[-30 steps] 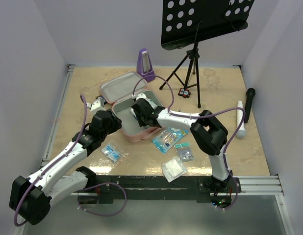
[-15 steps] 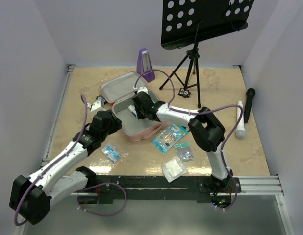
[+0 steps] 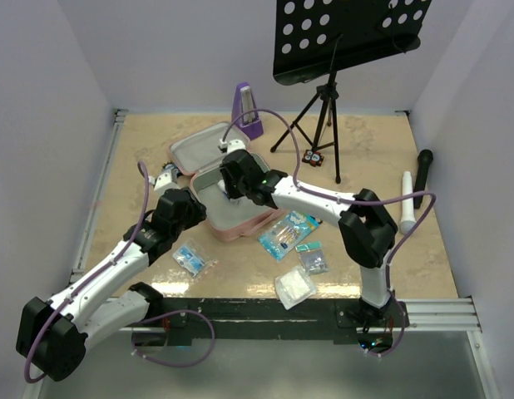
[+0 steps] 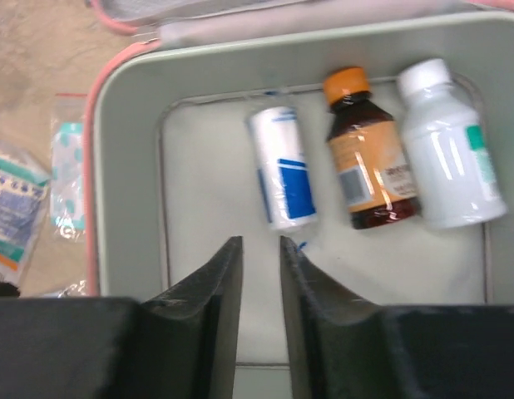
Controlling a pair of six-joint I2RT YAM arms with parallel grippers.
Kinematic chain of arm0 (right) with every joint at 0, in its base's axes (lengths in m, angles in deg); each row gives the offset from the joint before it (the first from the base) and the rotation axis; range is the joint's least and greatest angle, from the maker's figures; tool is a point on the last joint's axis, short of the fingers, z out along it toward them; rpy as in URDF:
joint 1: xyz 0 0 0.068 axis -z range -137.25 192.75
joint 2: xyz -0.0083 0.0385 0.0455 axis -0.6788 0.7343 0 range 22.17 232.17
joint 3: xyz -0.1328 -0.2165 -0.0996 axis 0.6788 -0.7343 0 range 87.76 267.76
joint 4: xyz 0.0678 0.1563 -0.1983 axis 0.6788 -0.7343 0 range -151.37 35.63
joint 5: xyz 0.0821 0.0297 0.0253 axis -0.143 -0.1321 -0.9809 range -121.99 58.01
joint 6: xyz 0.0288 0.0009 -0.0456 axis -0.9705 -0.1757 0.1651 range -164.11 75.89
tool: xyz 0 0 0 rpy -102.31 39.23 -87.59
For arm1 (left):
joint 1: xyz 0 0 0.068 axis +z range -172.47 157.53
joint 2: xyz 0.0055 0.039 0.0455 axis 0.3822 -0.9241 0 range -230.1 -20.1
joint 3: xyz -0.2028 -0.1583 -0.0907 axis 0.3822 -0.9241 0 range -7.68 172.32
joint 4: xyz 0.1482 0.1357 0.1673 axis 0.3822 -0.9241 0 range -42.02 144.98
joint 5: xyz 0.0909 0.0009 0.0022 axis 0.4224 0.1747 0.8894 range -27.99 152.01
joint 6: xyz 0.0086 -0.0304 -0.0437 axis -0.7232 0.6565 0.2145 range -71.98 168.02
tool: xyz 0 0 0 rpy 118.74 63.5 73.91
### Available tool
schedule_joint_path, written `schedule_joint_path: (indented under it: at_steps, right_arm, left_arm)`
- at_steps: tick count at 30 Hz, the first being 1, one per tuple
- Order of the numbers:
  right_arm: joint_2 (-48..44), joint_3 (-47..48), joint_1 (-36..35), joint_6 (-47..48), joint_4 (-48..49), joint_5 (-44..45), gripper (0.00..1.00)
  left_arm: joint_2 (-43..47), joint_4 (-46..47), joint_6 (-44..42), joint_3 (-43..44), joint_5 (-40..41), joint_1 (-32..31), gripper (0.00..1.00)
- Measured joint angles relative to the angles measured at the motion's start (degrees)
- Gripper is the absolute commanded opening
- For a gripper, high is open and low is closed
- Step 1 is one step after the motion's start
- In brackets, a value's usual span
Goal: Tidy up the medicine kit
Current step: Place the pill bottle in the medicine box.
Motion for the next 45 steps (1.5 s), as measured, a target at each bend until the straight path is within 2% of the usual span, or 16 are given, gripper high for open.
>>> schedule_joint_path:
  at_steps: [5,10,17,28,31,35,37,40,45]
  right_arm:
    - [4.94,4.68,-2.84,0.15,0.35,-2.34,0.06]
    - [11.89,9.16,-4.17,0.13,-0.72,-3.10,0.00]
    - [17.79,12.09,-3.02,0.26,-3.82,0.22,0.00]
    - [17.22,10.32,0.42,-0.44,-2.14,2.60,0.02]
    - [17.16,10.05,0.46,-0.42,-1.88,3.19,0.11]
    - [15.47,7.96,0.50,-0.35,-0.57,2.64,0.33]
    - [13.11,6.10,0.44,-0.04,-0.28,1.42,0.40]
    - [10.67,6.05,-0.04,-0.11,-0.02,1.01,0.47]
    - [7.76,6.05,-0.87,-0.37,0.85,0.15,0.51]
  left_arm:
    - [0.02,-0.02,0.00,0.00,0.02,0.00,0.48]
    - [0.26,-0.17,0.00,0.02,0.11,0.00,0.48]
    - [0.70,-0.94,-0.24,0.20,0.37,0.00,0.48]
    - [2.08,-2.73,-0.33,1.51,2.54,0.00,0.49]
    - [2.08,-3.76,-0.48,2.19,3.54,0.00,0.50]
    - [2.08,-4.59,-0.61,3.58,4.83,0.28,0.52]
    - [2.32,-4.68,-0.72,3.98,5.05,0.90,0.54]
    - [3.34,-4.70,-0.70,4.04,4.70,2.51,0.56]
    - [6.25,-4.74,-0.66,4.13,3.54,5.70,0.67]
